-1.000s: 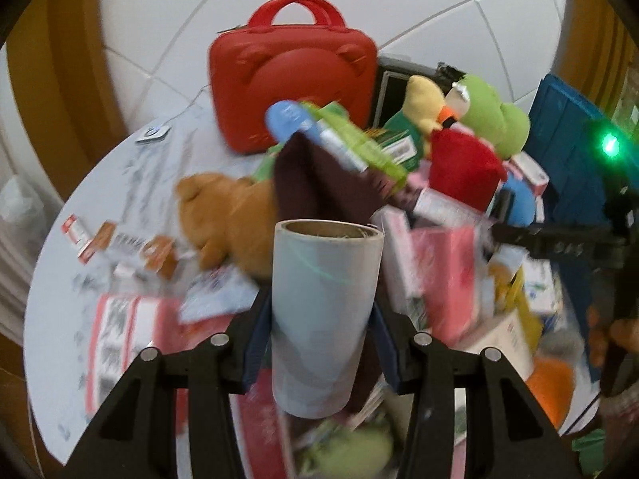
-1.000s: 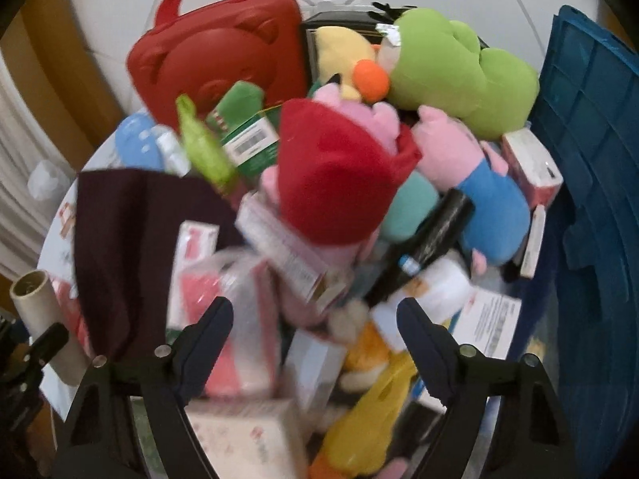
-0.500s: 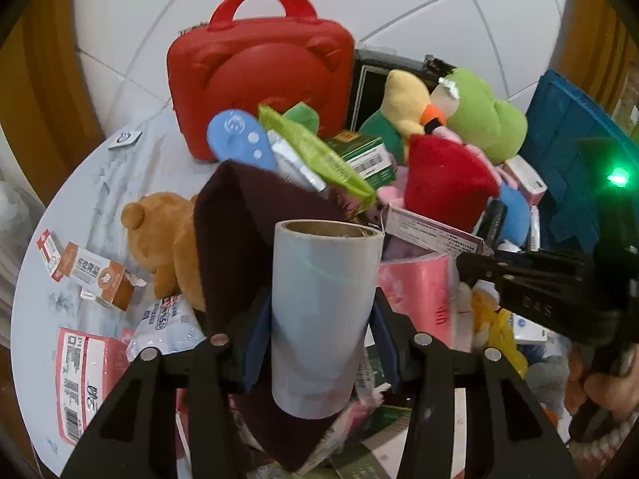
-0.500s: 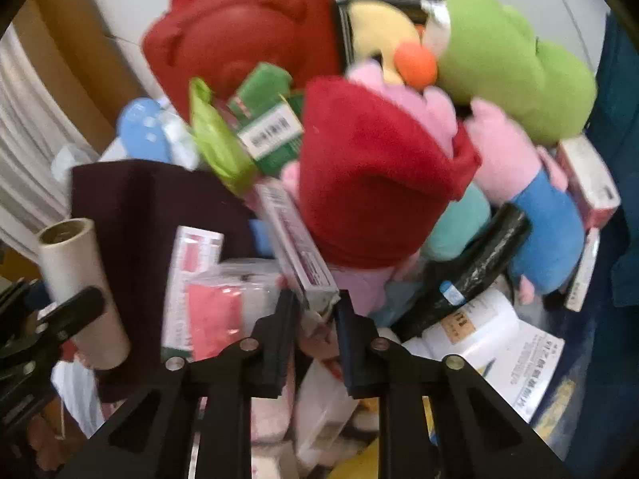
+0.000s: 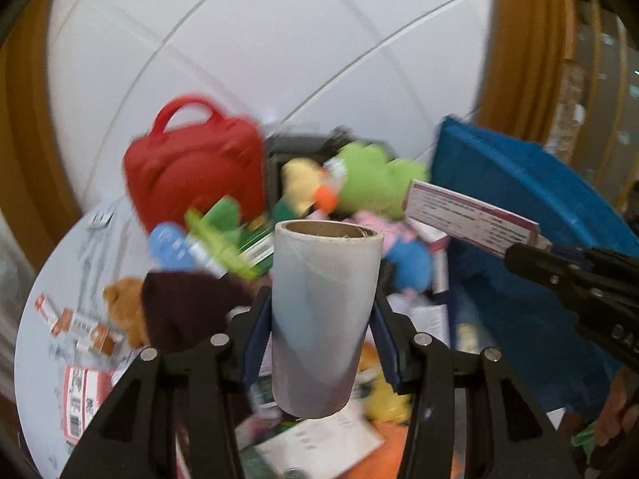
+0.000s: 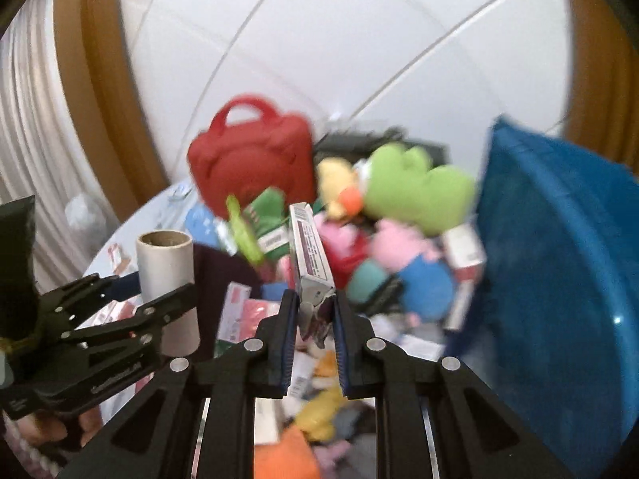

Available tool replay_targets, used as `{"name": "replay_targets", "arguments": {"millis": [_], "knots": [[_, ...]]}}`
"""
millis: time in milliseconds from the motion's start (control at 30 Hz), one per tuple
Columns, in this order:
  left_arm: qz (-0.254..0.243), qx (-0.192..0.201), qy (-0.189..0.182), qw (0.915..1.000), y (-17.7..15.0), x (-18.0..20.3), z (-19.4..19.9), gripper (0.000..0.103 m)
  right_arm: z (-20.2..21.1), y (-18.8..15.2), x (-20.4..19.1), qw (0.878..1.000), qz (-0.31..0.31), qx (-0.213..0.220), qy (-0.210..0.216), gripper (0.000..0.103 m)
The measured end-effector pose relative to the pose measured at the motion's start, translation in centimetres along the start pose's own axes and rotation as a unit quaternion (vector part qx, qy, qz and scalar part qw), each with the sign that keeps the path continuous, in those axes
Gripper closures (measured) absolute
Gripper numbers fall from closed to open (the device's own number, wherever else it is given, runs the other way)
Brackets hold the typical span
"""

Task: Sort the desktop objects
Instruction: 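Grasp a paper tube with the left tool while the right grasps a small box, then carry the tube and box over the crate and open both tools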

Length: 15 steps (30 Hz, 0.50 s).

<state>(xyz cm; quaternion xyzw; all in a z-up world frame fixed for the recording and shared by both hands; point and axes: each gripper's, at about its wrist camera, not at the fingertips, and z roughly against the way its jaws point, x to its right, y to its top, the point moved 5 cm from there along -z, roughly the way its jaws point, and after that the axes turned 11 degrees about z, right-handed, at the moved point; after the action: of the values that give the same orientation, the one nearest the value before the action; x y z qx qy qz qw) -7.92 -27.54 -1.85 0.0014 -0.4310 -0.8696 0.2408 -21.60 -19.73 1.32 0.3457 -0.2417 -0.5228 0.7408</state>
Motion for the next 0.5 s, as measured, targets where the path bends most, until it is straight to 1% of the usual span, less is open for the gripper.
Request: {"name": "replay_targets", "arguments": {"millis": [67, 133, 233, 267, 300, 400, 500], "knots": [[-0.015, 0.015, -0.02, 0.9996, 0.6, 3.3, 1.2, 0.056, 3.2, -0.2, 1.6, 1.0, -0.006, 0.019, -0.023, 0.086], [-0.031, 0.027, -0.041, 0.9983, 1.2, 6.8, 2.2, 0.056, 6.7, -0.6, 3.6, 0.998, -0.011, 0.037, -0.057, 0.086], [-0.057, 0.041, -0.079, 0.9944, 1.9, 13.0, 3.4, 0.056, 11.9, -1.3, 7.0, 0.992, -0.027, 0.065, -0.102, 0.086], [-0.063, 0.043, -0.089, 0.9931, 2.1, 14.5, 3.6, 0.056, 13.0, -1.6, 7.9, 0.991, -0.031, 0.071, -0.112, 0.086], [-0.074, 0.045, -0.103, 0.9909, 2.2, 16.8, 3.9, 0.056, 14.4, -2.1, 9.1, 0.988, -0.037, 0.077, -0.127, 0.086], [-0.101, 0.045, -0.133, 0.9849, 2.0, 22.7, 4.4, 0.056, 18.0, -3.9, 13.1, 0.98, -0.057, 0.085, -0.173, 0.086], [-0.129, 0.036, -0.158, 0.9783, 0.9, 28.3, 4.5, 0.056, 20.0, -6.2, 17.3, 0.973, -0.079, 0.072, -0.205, 0.086]]}}
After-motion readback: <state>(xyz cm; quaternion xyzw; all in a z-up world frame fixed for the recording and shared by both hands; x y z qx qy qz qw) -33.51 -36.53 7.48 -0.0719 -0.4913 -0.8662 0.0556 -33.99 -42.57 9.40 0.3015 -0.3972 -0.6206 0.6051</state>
